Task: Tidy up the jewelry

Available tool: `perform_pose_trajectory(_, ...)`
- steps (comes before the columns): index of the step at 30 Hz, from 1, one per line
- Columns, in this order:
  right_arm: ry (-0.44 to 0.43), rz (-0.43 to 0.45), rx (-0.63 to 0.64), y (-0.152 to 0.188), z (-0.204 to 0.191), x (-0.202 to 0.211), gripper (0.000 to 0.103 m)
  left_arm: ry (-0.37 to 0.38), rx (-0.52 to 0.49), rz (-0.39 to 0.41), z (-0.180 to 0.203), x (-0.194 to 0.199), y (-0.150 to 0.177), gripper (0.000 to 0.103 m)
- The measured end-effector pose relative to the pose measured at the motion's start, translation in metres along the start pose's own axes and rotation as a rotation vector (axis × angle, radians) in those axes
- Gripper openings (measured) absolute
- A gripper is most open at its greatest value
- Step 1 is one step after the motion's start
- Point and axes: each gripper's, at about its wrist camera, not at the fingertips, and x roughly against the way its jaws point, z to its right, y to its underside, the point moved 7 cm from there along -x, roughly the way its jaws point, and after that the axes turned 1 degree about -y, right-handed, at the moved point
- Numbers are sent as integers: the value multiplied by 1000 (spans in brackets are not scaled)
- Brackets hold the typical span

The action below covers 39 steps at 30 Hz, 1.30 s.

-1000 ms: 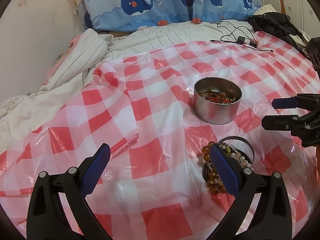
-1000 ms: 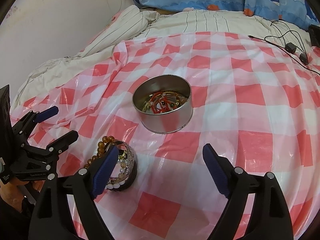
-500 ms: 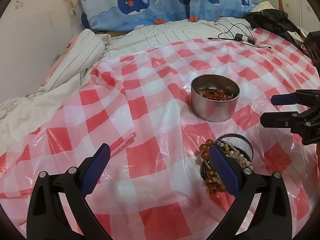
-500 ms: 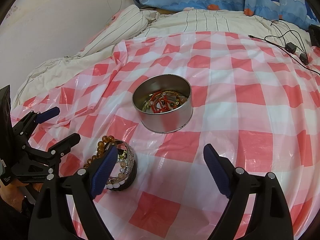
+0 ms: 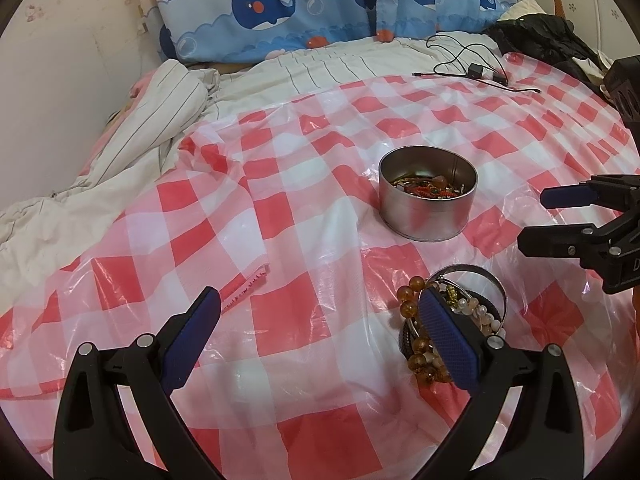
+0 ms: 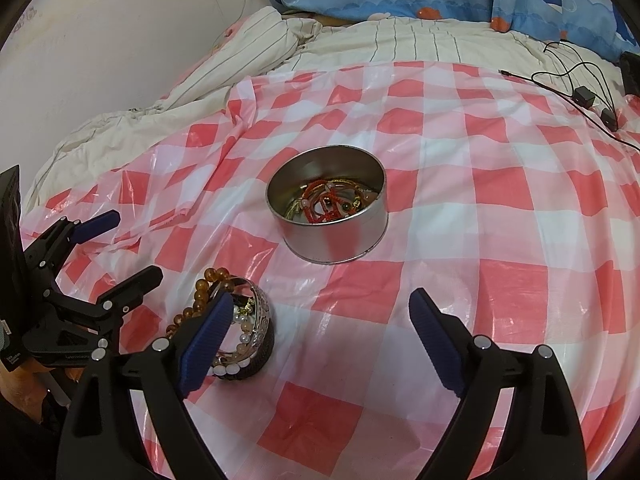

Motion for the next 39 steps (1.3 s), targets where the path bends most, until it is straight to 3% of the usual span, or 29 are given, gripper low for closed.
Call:
perform_pose_trajectory(7, 2, -16, 14, 1, -2, -3, 86, 11, -1, 0, 2, 0, 0, 95)
perform_pose_trajectory(14, 16, -63, 56, 7, -5, -10, 86, 326, 0, 8, 35, 14, 7, 95)
perform_pose_trajectory(19, -84, -79, 35, 10, -16, -14, 86, 349, -165, 0, 66, 18, 20, 95)
perform_pose_trajectory(22, -114, -76, 23, 11, -19, -17, 85, 351, -161, -16, 62, 14, 19, 95)
perform_pose_trajectory(26, -154, -82, -13, 10, -17, -22, 66, 373, -106, -30, 51, 11, 18, 95)
perform_pose_trajectory(29, -162, -98, -11, 12, -20, -31, 62, 385, -79, -36, 46, 8, 16, 95)
perform_pose_trajectory(31, -181, -113, -13, 14, -24, -38, 53, 398, -62, -38, 45, 8, 15, 95)
perform_pose_trajectory(33, -197, -128, -19, 16, -28, -45, 29, 414, -34, -39, 43, 7, 13, 95)
perform_pose_trajectory(35, -226, -142, -22, 18, -32, -49, 15, 418, -1, -39, 39, 5, 10, 95)
perform_pose_trajectory(39, -231, -111, -37, 12, -29, -40, 11, 431, 123, -40, 20, 0, 4, 95)
